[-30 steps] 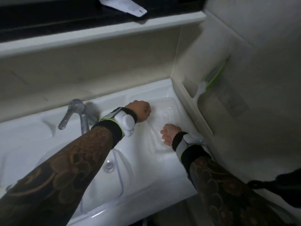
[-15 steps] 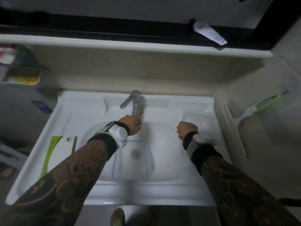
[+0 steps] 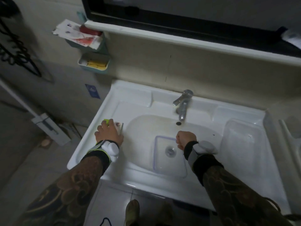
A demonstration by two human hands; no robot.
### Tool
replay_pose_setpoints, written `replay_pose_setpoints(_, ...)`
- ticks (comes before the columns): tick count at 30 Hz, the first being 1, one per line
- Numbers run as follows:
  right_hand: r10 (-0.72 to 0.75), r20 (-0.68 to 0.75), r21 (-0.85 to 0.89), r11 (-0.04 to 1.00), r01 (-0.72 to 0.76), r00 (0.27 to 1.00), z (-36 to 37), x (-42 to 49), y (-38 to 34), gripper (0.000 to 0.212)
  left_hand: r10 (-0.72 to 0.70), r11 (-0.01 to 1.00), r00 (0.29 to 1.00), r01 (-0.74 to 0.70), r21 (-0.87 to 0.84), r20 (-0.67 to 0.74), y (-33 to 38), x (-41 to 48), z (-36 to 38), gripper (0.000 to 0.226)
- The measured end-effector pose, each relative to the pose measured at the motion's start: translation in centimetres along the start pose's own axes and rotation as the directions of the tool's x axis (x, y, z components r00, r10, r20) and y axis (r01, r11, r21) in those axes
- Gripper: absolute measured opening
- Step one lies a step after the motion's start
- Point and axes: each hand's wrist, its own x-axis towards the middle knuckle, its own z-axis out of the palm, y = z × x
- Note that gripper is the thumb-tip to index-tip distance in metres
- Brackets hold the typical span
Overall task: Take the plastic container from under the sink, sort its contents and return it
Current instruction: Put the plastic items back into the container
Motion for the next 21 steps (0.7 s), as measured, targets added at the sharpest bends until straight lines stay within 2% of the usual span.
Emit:
replay_pose_setpoints(5, -0.032, 0.014, -0.059, 0.998, 0.032, 0.999, 3.6, -1.0, 0.2, 0.026, -0.052, 0.998, 0.998, 0.053, -0.019, 0.030, -3.0, 0.0, 1.9, 0.091)
replay_pose_setpoints(10, -0.031, 0.054, -0.069, 0.997, 0.034, 0.998, 4.6, -1.4, 0.9, 0.026, -0.046, 0.999, 0.998, 0.047, -0.018, 0.033, -1.9, -1.1, 3.6, 0.096)
replay_pose_setpoints(12, -0.028, 0.065, -0.044, 0.999, 0.030, 0.998, 5.3, -1.9, 0.9, 0.025, -0.058, 0.998, 0.998, 0.059, -0.016, 0.021, -1.6, -0.8, 3.7, 0.099)
replay_pose_setpoints(17, -0.004, 0.106, 0.038, 0.999, 0.000, 0.994, 6.1, -3.2, 1.1, 0.021, -0.114, 0.993, 0.988, 0.115, -0.003, 0.103, -0.9, -0.2, 3.2, 0.101)
replay_pose_setpoints(19, -0.015, 0.133, 0.068, 0.998, 0.006, 0.991, 6.3, -3.8, 1.1, 0.025, -0.129, 0.983, 0.977, 0.149, -0.107, 0.172, -0.6, 0.3, 2.3, 0.104)
replay_pose_setpoints(21, -0.044, 0.202, 0.147, 0.989, 0.014, 0.978, 6.5, -4.2, 0.7, 0.032, -0.117, 0.933, 0.958, 0.196, -0.303, 0.261, 0.0, 1.3, 0.8, 0.104)
